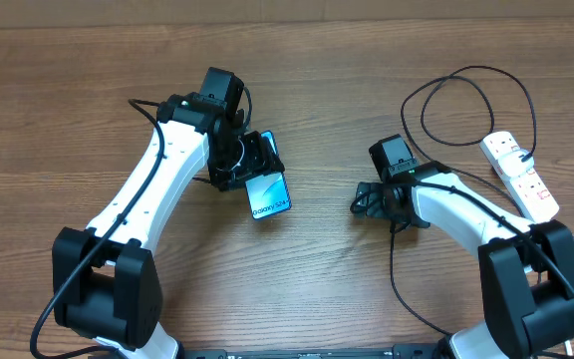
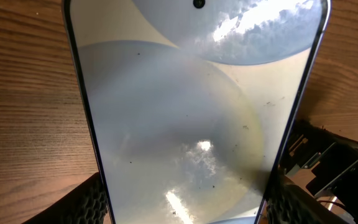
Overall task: Plug charger to phone and switch on socket
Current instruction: 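Lift the plug with the right gripper and carry it left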
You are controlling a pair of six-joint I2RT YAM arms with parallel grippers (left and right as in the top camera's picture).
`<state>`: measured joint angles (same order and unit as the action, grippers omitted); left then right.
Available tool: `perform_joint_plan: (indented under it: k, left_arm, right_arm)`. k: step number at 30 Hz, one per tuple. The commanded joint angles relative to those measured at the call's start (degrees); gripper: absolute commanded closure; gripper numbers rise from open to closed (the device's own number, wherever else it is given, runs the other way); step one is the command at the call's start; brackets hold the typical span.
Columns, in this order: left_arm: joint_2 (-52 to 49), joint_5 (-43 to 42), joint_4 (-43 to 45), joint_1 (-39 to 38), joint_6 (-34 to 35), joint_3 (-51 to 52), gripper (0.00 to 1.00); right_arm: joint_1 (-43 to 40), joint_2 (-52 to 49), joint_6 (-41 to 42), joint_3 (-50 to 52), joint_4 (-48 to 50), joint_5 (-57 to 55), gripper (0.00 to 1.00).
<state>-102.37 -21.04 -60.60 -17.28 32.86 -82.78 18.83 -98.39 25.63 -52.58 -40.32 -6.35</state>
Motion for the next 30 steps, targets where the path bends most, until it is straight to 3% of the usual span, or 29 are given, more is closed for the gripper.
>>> perform_joint_plan:
  k: [1,9,16,20,30]
  left_arm:
    - [-0.28,-1.49,0.20,0.02,-0.94,-1.62,0.59]
    - [-0.28,-1.49,0.44,0.02,-0.96,-1.62,0.58]
    - [-0.28,-1.46,0.92,0.00,-0.98,-1.62,0.58]
    - [-0.28,-1.49,0.90,0.00,-1.16,-1.62,0.58]
    - [-0.28,-1.46,0.90,0.00,-1.16,-1.62,0.58]
  right_arm:
    - [-1.27,-3.74,0.98,-2.23,-3.17,-4.50,0.00]
    - [-1.62,-3.74,8.70,-7.37,-16.50,-3.28,0.00]
    - [-1.53,-3.76,5.88,-1.07,-5.66,7.41,0.01]
    - [-1.88,-3.76,5.64,2.62,-0.42,8.41,0.12]
    - [-1.97,-3.76,5.60,3.85,-2.16,8.41,0.51]
